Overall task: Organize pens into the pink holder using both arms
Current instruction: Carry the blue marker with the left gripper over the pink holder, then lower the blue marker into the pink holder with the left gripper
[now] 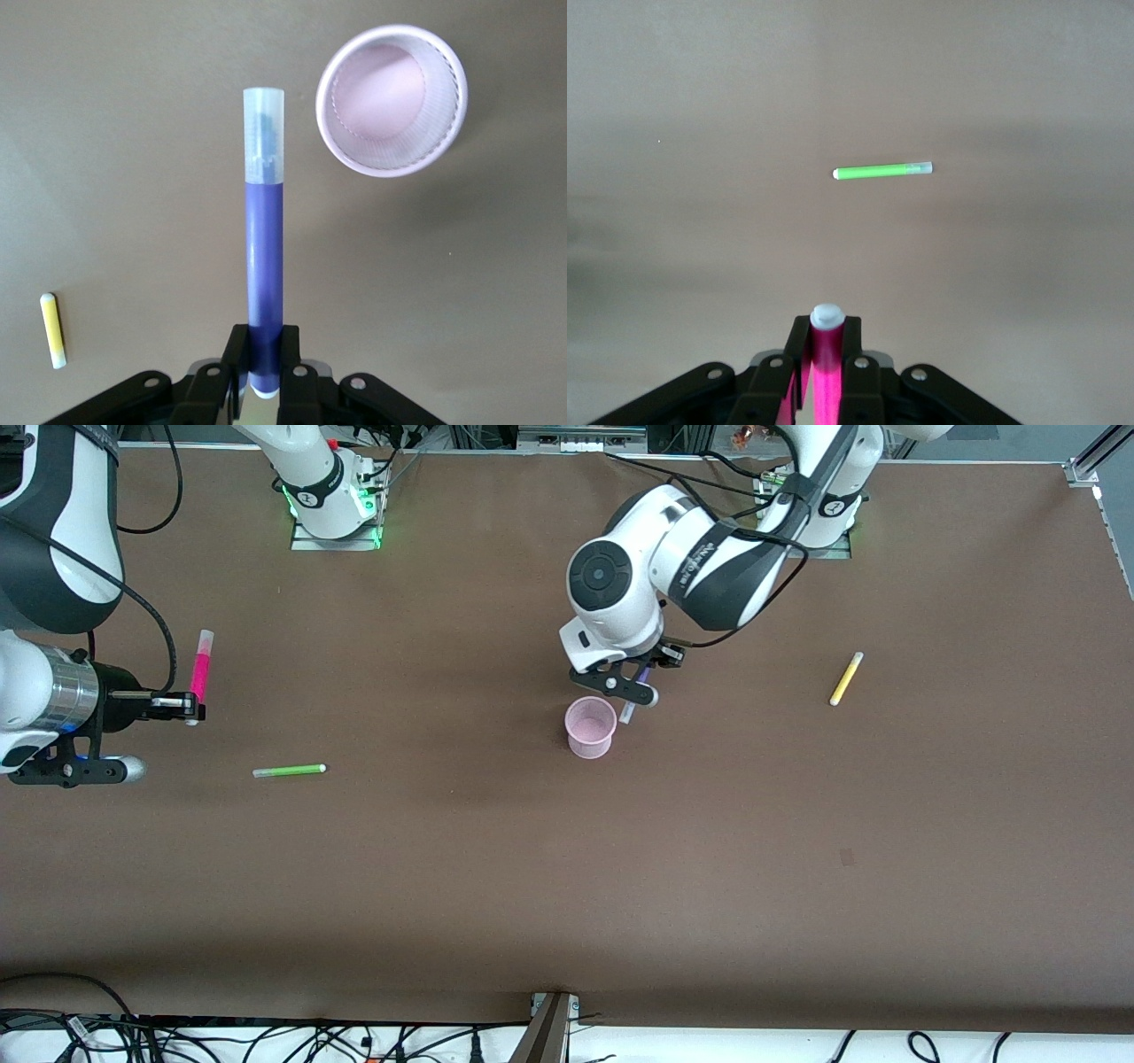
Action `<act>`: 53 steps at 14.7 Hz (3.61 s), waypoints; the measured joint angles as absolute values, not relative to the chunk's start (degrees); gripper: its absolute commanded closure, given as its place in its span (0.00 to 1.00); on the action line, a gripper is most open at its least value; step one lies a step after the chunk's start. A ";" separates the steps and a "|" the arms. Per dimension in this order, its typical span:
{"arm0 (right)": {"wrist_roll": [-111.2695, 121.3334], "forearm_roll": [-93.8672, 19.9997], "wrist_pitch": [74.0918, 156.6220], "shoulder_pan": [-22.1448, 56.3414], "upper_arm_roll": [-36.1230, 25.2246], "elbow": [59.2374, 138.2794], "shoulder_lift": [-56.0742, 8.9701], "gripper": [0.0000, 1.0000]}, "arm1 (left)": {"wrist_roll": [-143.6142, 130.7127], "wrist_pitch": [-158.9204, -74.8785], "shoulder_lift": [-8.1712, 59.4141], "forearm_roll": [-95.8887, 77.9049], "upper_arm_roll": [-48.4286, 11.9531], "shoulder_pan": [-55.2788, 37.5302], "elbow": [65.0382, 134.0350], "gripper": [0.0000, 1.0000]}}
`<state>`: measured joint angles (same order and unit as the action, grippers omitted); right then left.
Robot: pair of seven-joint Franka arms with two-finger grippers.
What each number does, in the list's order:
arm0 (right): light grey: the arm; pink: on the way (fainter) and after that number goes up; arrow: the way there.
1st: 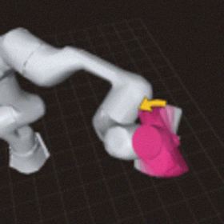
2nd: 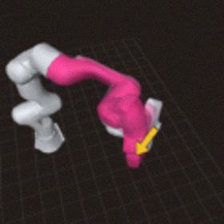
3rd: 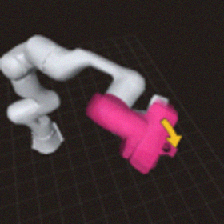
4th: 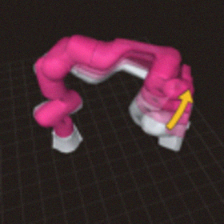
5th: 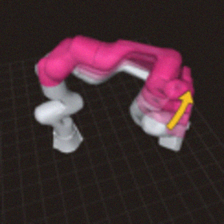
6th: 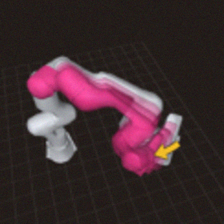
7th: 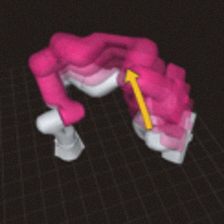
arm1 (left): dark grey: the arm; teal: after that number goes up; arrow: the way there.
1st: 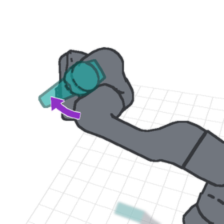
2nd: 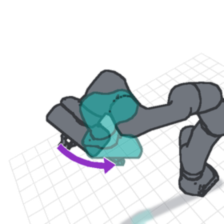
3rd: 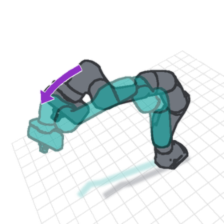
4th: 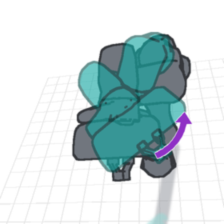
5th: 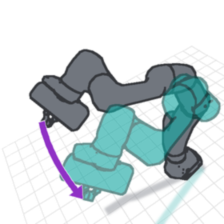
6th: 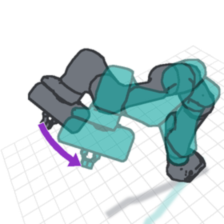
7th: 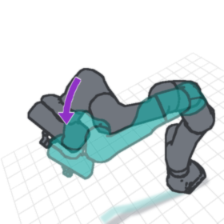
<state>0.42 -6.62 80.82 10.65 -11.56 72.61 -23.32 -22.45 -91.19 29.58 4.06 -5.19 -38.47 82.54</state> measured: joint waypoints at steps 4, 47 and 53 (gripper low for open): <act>0.42 -6.62 80.67 10.65 -11.58 72.61 -23.31 1.00 | -22.55 -89.34 34.10 6.95 -4.78 -41.16 78.28 1.00; 0.42 -6.62 80.58 10.62 -11.68 72.61 -23.31 1.00 | -23.37 -85.24 49.42 18.02 -0.62 -51.66 64.23 0.87; 0.42 -6.62 80.58 10.62 -11.68 72.61 -23.31 1.00 | -23.37 -84.09 49.42 18.02 -0.60 -51.66 64.07 0.87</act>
